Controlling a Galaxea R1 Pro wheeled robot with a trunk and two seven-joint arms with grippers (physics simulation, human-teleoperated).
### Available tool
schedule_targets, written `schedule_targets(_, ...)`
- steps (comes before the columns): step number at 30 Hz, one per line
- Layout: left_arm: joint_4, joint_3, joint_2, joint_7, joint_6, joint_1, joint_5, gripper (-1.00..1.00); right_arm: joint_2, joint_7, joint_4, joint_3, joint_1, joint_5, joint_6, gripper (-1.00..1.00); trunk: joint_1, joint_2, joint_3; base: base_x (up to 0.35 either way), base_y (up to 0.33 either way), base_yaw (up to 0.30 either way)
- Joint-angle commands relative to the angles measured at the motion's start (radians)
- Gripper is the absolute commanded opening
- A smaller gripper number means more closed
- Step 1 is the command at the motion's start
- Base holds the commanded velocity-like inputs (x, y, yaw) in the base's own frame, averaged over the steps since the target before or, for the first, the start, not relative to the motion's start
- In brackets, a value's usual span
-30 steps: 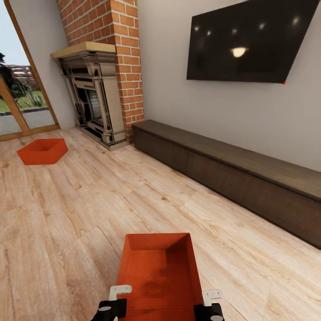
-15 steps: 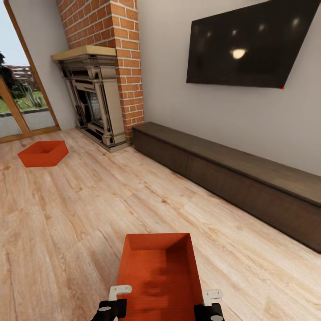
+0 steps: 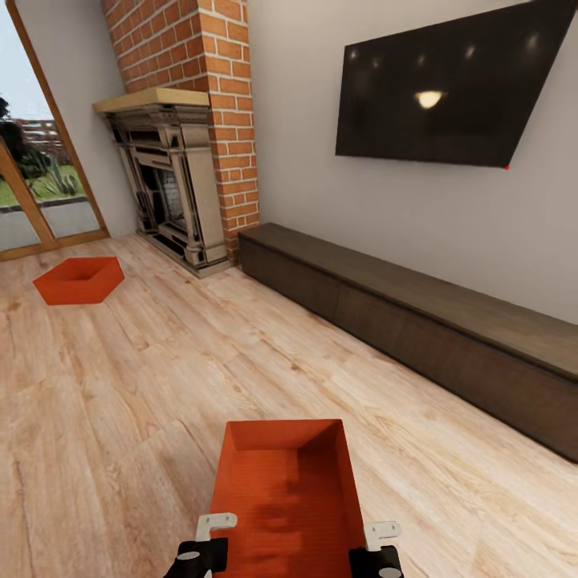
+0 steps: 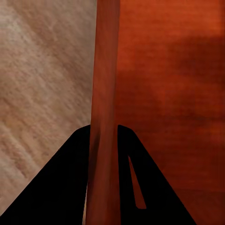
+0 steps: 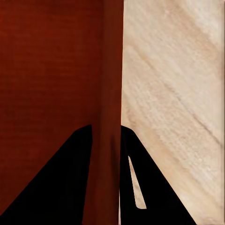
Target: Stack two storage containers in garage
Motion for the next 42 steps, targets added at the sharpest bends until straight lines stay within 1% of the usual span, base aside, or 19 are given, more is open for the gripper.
schedule_targets(1, -0.002, 0.001, 0.0, 0.007, 0.007, 0.0, -0.002, -1.0, -0.001, -0.005, 0.001, -0.001, -0.001, -0.004, -0.005, -1.0, -0.004, 0.007, 0.002, 0.0, 0.0, 0.0)
schedule_targets(42, -0.003, 0.001, 0.0, 0.005, 0.007, 0.0, -0.002, -1.0, -0.001, -0.002, 0.001, -0.001, -0.001, -0.005, -0.007, -1.0, -0.161, 0.294, 0.131, 0.0, 0.0, 0.0)
